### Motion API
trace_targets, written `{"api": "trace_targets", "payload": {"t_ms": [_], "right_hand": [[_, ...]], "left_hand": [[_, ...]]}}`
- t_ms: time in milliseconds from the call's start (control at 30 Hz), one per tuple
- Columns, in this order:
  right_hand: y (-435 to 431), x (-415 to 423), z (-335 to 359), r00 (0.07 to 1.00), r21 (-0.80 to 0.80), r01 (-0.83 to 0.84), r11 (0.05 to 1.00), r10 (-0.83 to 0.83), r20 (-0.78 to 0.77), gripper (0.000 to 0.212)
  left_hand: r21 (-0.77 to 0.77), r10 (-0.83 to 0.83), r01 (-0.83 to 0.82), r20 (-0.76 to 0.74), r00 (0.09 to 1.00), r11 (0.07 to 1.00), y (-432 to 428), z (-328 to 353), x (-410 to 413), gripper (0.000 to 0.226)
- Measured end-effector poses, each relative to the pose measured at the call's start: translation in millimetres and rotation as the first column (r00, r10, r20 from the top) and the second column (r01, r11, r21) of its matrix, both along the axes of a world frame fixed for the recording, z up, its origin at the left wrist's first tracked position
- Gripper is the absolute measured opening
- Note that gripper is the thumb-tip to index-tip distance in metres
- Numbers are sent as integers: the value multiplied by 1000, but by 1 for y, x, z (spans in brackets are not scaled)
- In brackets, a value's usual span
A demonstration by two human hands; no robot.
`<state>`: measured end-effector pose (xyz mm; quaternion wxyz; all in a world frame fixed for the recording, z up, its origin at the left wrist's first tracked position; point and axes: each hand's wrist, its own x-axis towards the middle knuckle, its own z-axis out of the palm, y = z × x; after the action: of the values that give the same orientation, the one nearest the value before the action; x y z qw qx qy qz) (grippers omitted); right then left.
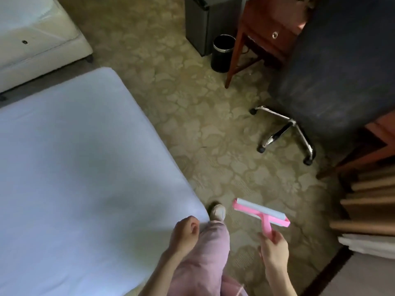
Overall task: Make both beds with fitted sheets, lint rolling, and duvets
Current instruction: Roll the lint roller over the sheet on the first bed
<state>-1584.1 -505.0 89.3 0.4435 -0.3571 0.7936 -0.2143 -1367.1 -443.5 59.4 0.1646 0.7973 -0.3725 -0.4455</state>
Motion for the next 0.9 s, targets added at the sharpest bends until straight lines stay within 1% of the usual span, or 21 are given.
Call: {"api": "trace_targets", "payload": {"t_ms": [67, 100, 167, 200, 300, 367, 433, 467, 533, 600, 667, 700, 733, 767, 833, 867, 900], "right_hand": [[-29, 12, -11, 994, 96, -110, 989, 109, 7, 10], [-46, 17, -15, 986, 142, -169, 975, 168, 17, 14], [-90, 27, -19, 966, 198, -259, 945, 258, 30, 22], [-122, 34, -18, 962, 214, -272, 938, 270, 40, 20], [-230, 54, -2, 956, 162, -290, 943, 294, -4, 8], [-300, 78, 17, 963, 97, -263, 960, 267, -28, 9], [-365, 112, 30, 965, 29, -263, 964, 263, 6, 10], [-394, 128, 31, 963, -2, -269, 963, 269, 26, 9], [-442, 159, 26, 958, -5, -281, 960, 281, 61, 8], [-480, 187, 16, 946, 19, -322, 947, 321, 47, 12], [-514, 213, -1, 916, 33, -401, 915, 401, 25, 8], [-530, 228, -7, 897, 53, -441, 896, 441, 14, 11], [-548, 245, -13, 876, 93, -480, 872, 482, 3, 18], [-569, 265, -20, 856, 121, -514, 849, 516, 17, 22], [-620, 316, -24, 842, 166, -539, 826, 532, 87, 16], [-649, 345, -22, 841, 168, -542, 824, 529, 115, 16], [-681, 376, -18, 836, 163, -548, 820, 532, 133, 17]], "left_hand": [[79, 58, -59, 13, 998, 995, -37, -10, 4, 16], [107, 90, -90, 12, 996, 990, -59, -15, 6, 17], [118, 122, -119, -17, 992, 986, -114, -19, 12, 17], [109, 123, -117, -48, 991, 987, -148, -18, 17, 18], [25, 158, -157, -48, 986, 987, -245, -7, 40, 21], [-27, 212, -215, -87, 973, 976, -296, 17, 62, 20], [-73, 258, -264, -80, 963, 962, -339, 32, 98, 19], [-72, 263, -267, -59, 963, 961, -358, 36, 117, 19], [-52, 284, -284, -9, 959, 957, -385, 35, 152, 21], [-33, 380, -380, -1, 925, 924, -408, 27, 179, 19], [-21, 470, -470, 0, 883, 882, -429, 15, 201, 18], [1, 472, -472, 1, 882, 882, -440, 4, 210, 23], [52, 443, -442, -16, 896, 895, -453, -7, 220, 28], [104, 399, -393, -46, 916, 914, -467, -17, 233, 29], [166, 337, -316, -117, 934, 934, -504, -35, 273, 27], [175, 340, -316, -128, 932, 932, -525, -40, 297, 28], [181, 381, -357, -118, 917, 916, -549, -40, 325, 28]]}}
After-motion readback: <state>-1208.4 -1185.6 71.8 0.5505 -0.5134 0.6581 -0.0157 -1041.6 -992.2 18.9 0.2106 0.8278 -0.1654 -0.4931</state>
